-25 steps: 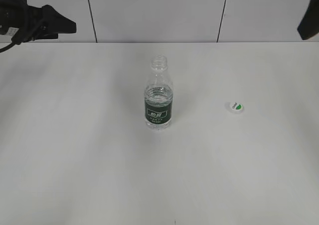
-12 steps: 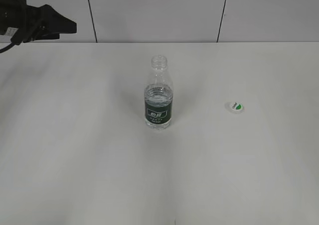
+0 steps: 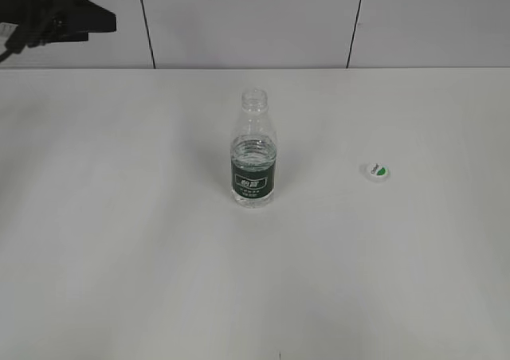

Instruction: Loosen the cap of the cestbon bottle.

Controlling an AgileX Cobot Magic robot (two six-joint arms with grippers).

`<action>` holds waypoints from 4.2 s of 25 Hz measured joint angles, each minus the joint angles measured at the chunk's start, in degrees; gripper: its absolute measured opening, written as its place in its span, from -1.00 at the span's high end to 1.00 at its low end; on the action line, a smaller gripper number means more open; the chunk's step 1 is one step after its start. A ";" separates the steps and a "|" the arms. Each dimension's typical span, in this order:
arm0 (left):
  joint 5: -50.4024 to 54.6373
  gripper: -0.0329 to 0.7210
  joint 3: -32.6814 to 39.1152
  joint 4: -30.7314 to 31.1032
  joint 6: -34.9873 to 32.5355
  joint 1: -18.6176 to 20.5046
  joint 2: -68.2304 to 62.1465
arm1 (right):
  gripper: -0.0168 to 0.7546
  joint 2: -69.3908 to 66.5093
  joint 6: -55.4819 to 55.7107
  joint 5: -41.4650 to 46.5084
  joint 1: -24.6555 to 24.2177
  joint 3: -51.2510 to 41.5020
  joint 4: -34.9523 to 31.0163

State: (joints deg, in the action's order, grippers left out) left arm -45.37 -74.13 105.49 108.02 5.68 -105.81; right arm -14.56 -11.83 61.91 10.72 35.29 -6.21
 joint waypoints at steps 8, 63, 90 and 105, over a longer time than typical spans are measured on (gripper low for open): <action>-0.06 -0.34 0.00 0.00 0.00 0.00 1.16 | -0.23 10.89 -0.11 -0.45 0.00 -4.77 2.39; 28.82 -0.11 0.00 -0.84 0.00 -2.62 1.50 | -0.23 15.02 -0.01 0.41 -16.44 -5.78 4.28; 72.08 -0.11 0.00 -66.43 -62.25 -16.46 5.15 | -0.23 15.02 -0.01 0.46 -16.44 -5.78 4.30; 90.08 -0.11 0.00 -101.48 -100.71 -15.42 8.63 | -0.23 15.02 -0.01 0.52 -16.44 -5.78 4.30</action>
State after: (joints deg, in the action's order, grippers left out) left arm 44.71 -74.13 4.01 7.31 -9.73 -97.18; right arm 0.46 -11.84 62.42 -5.72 29.51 -1.92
